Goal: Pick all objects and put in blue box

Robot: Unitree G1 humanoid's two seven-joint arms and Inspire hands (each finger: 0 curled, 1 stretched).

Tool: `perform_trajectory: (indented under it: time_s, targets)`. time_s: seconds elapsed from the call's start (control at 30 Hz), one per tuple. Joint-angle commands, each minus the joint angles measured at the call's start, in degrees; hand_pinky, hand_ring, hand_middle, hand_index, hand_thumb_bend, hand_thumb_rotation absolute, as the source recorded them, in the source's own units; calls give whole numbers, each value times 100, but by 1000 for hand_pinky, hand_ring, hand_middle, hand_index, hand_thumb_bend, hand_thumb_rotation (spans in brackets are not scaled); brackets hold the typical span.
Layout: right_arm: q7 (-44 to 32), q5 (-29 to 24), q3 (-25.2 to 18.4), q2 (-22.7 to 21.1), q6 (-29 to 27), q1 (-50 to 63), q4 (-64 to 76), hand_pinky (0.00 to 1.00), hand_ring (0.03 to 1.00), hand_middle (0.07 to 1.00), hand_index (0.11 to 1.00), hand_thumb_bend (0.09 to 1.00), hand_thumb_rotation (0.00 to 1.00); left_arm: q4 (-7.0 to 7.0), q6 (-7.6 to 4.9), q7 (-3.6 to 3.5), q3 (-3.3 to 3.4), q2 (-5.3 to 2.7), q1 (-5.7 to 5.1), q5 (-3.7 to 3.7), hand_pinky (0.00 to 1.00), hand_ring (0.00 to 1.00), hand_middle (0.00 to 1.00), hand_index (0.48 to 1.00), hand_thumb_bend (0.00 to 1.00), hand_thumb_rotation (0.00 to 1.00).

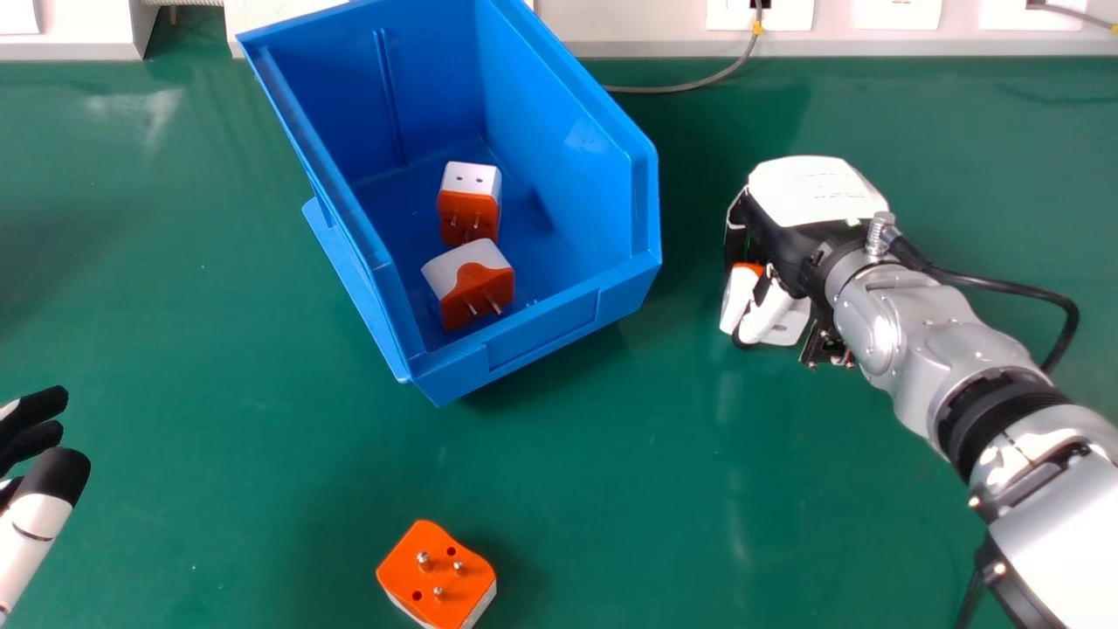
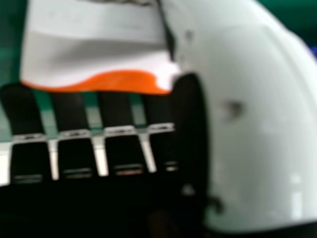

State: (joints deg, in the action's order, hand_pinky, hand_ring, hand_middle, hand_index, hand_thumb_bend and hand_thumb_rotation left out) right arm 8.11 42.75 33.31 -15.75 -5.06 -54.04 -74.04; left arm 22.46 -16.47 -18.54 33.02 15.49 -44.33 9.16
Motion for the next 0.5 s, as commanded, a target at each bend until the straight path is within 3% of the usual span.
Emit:
perform_trajectory:
  time_s: [0.0, 0.27, 0.4, 0.47]
  targets:
    - [95, -134, -122, -47, -48, 36, 56, 411, 479, 495, 489, 497, 3, 156, -51, 3, 99, -14, -55, 65, 803, 869, 888, 898, 706, 818]
    - [191, -207, -212, -54, -51, 41, 73, 393, 464, 503, 475, 499, 1, 39, -60, -9, 49, -4, 45, 74, 802, 870, 889, 898, 710, 821]
    - [197, -320, -336, -93, -39, 24, 105, 388, 453, 499, 480, 499, 0, 50, -45, 33, 0, -42, 88, -1, 801, 870, 889, 897, 712, 821]
    - [200, -381, -410, -144, -59, 9, 122, 386, 451, 501, 478, 500, 0, 20, -50, 71, -65, -72, 153, -77, 800, 870, 888, 897, 713, 821]
